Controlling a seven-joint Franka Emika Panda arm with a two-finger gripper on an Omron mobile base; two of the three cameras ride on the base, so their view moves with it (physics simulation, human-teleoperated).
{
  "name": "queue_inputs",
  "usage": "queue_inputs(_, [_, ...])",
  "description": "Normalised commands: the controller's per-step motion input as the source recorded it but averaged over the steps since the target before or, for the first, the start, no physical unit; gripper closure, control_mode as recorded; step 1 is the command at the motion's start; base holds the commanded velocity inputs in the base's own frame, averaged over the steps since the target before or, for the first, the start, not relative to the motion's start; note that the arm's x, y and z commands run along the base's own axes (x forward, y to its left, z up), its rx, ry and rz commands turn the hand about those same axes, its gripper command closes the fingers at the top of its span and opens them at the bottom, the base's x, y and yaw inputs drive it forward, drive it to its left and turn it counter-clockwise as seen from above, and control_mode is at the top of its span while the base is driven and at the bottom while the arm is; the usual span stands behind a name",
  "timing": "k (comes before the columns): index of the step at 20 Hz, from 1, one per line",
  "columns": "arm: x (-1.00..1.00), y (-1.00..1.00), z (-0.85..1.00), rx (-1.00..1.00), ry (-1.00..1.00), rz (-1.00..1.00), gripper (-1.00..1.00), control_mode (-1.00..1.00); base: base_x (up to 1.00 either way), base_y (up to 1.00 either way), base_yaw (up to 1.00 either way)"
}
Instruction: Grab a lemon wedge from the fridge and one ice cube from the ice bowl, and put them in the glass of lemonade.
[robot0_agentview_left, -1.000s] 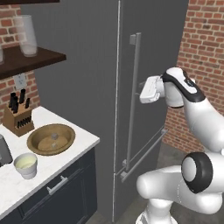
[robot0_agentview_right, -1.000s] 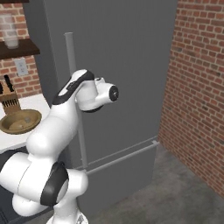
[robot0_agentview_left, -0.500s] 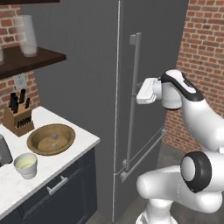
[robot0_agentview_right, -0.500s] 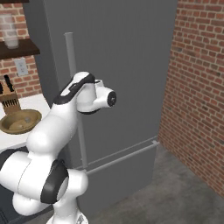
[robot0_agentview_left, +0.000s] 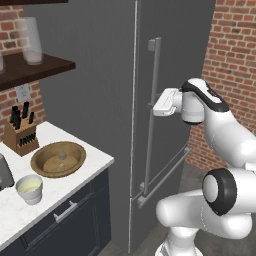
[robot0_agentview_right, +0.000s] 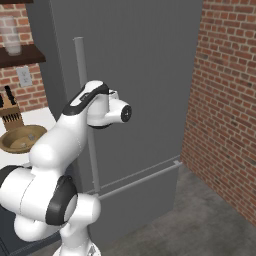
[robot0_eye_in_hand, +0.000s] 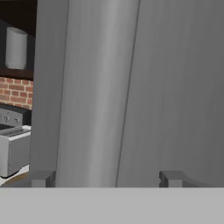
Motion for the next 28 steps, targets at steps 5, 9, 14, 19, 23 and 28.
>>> queue_inputs(5, [0.0, 0.19, 0.0, 0.0, 0.01, 0.0, 1.0, -1.0, 0.0, 0.0, 0.0])
queue_inputs(9, [-0.02, 0.11, 0.03, 0.0, 0.0, 0.0, 1.0, -1.0, 0.0, 0.0, 0.0])
queue_inputs(14, [-0.11, 0.0, 0.0, 0.0, -0.02, 0.0, 1.0, -1.0, 0.0, 0.0, 0.0])
queue_inputs(19, [-0.04, 0.0, 0.0, 0.0, 0.0, 0.0, 1.0, -1.0, 0.0, 0.0, 0.0])
queue_inputs(23, [0.0, -0.39, 0.21, 0.0, 0.0, -0.05, 1.0, -1.0, 0.0, 0.0, 0.0])
queue_inputs(28, [-0.01, -0.92, 0.23, 0.0, 0.0, -0.13, 1.0, -1.0, 0.0, 0.0, 0.0])
